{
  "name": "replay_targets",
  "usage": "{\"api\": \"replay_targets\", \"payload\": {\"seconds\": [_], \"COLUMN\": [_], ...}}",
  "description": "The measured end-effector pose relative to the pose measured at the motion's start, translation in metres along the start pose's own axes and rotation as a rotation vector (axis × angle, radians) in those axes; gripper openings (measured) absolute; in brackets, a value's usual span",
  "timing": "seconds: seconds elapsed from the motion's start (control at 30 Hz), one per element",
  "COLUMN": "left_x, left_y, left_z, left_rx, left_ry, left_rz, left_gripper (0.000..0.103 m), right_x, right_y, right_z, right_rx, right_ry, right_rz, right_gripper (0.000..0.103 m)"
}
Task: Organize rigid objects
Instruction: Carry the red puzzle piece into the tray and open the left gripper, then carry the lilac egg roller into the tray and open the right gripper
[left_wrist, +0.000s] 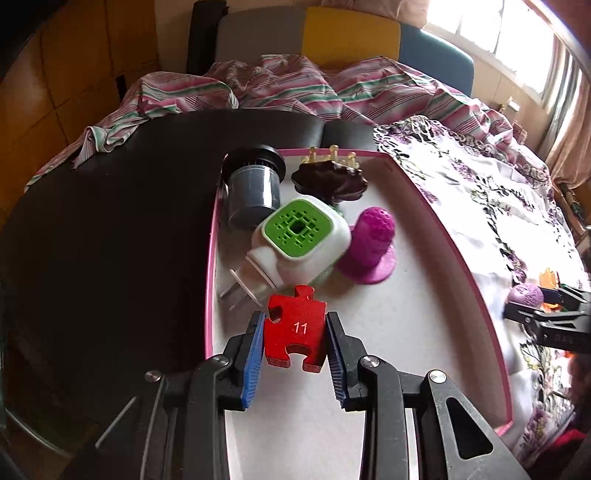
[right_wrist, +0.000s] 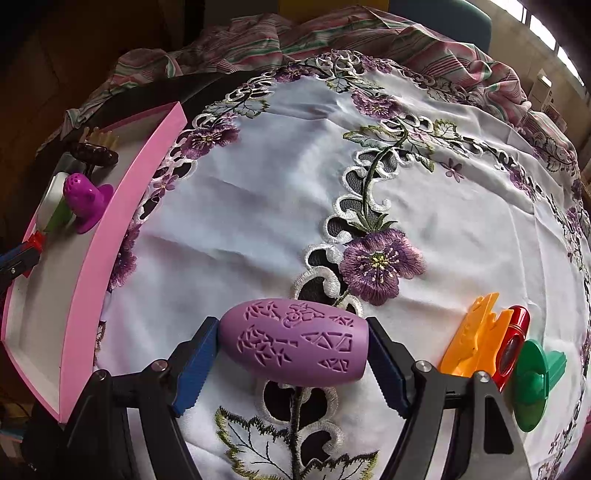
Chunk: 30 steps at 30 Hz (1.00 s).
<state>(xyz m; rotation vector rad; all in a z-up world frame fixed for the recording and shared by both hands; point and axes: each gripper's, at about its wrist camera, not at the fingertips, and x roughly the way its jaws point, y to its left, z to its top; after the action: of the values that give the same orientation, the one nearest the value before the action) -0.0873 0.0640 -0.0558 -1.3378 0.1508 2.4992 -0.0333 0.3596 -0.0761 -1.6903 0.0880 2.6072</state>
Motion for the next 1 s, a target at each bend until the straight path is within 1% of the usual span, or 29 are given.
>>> {"api": "replay_targets", "payload": {"seconds": [0.1, 0.3, 0.4, 0.43, 0.5, 0.6, 0.73, 0.83, 1.0], "left_x": [0.008, 0.008, 0.001, -0.001, -0.006, -0.013, -0.026, -0.037, -0.055], "left_y": [0.003, 0.004, 0.003, 0.002, 0.000, 0.001, 0.004, 0.006, 0.012], "left_z": [0.002, -0.001, -0.002, -0.002, -0.004, -0.004, -0.005, -0.009, -0.013], "left_rx": [-0.016, -0.012, -0.012, -0.009, 0.003, -0.008, -0.025, -0.026, -0.034], "left_ry": [0.015, 0.001, -0.026, -0.038, -0.056, -0.060, -0.074, -0.094, -0.126], "left_rz": [0.004, 0.017, 0.012, 0.024, 0.042, 0.034, 0.040, 0.058, 0.070], "left_gripper": [0.032, 0.033, 0.051, 0.055, 0.055, 0.055, 0.056, 0.059, 0.059], "right_x": [0.001, 0.003, 0.003, 0.003, 0.002, 0.002, 0.001, 0.000, 0.000], "right_y": [0.000, -0.001, 0.000, 0.000, 0.001, 0.001, 0.001, 0.001, 0.002], "right_z": [0.001, 0.004, 0.004, 0.003, 0.003, 0.003, 0.003, 0.002, 0.002], "right_rx": [-0.003, -0.009, -0.010, -0.010, -0.011, -0.010, -0.006, -0.009, -0.014], "right_ry": [0.000, -0.002, -0.002, -0.003, -0.003, -0.003, -0.002, -0.004, -0.010], "right_rz": [-0.001, -0.004, -0.005, -0.005, -0.007, -0.007, -0.005, -0.010, -0.019], "right_gripper": [0.078, 0.078, 0.078, 0.078, 0.078, 0.078, 0.078, 0.078, 0.078]}}
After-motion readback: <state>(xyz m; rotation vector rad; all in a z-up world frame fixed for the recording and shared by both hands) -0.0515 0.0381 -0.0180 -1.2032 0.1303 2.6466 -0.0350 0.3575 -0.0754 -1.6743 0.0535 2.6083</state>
